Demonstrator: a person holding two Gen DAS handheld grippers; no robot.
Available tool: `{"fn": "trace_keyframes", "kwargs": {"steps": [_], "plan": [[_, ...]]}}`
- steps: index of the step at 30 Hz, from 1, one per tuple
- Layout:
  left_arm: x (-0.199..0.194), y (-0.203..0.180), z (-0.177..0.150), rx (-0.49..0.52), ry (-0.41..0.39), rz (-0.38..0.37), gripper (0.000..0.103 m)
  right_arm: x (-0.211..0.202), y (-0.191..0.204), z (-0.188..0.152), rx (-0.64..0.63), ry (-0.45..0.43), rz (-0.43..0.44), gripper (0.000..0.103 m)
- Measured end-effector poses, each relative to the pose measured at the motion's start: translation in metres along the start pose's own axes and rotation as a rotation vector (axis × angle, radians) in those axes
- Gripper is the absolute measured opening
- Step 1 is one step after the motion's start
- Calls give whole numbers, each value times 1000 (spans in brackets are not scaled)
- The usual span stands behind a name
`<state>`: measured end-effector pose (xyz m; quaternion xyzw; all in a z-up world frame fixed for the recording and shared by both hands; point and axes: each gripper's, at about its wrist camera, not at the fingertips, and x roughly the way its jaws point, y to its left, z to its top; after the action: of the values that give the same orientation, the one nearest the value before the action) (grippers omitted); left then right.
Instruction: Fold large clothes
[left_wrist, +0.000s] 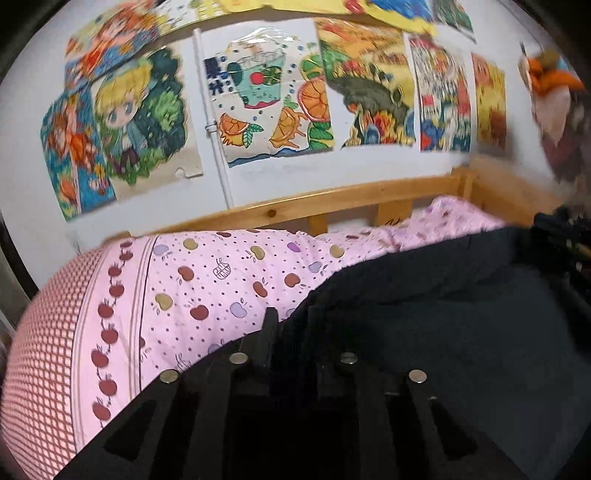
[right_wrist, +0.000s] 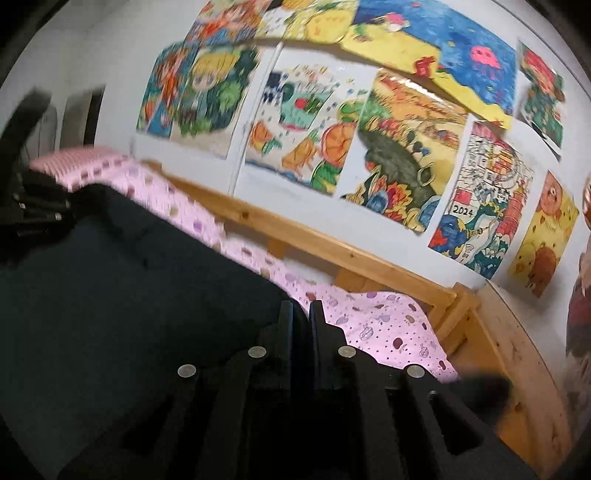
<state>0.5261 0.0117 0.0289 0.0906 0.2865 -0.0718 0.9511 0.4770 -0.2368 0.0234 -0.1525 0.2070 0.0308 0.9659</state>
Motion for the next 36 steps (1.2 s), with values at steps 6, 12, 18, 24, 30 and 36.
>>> {"fn": "trace_keyframes", "kwargs": {"steps": [6, 12, 18, 24, 30, 36], "plan": [[-42, 12, 5, -88, -118, 66, 92, -34, -26, 9, 99, -51, 4, 67], [-78, 13, 5, -124, -192, 23, 97, -66, -35, 15, 82, -30, -34, 78], [-69, -17, -41, -21, -109, -30, 98, -67, -24, -38, 122, 140, 54, 91], [-36, -41, -51, 73, -73, 37, 99, -46, -28, -73, 143, 183, 59, 91], [7, -22, -23, -61, 15, 51, 99, 10, -48, -65, 243, 280, 59, 91], [61, 30, -27, -336, 179, -16, 103, 57, -75, -68, 349, 311, 5, 91]]}}
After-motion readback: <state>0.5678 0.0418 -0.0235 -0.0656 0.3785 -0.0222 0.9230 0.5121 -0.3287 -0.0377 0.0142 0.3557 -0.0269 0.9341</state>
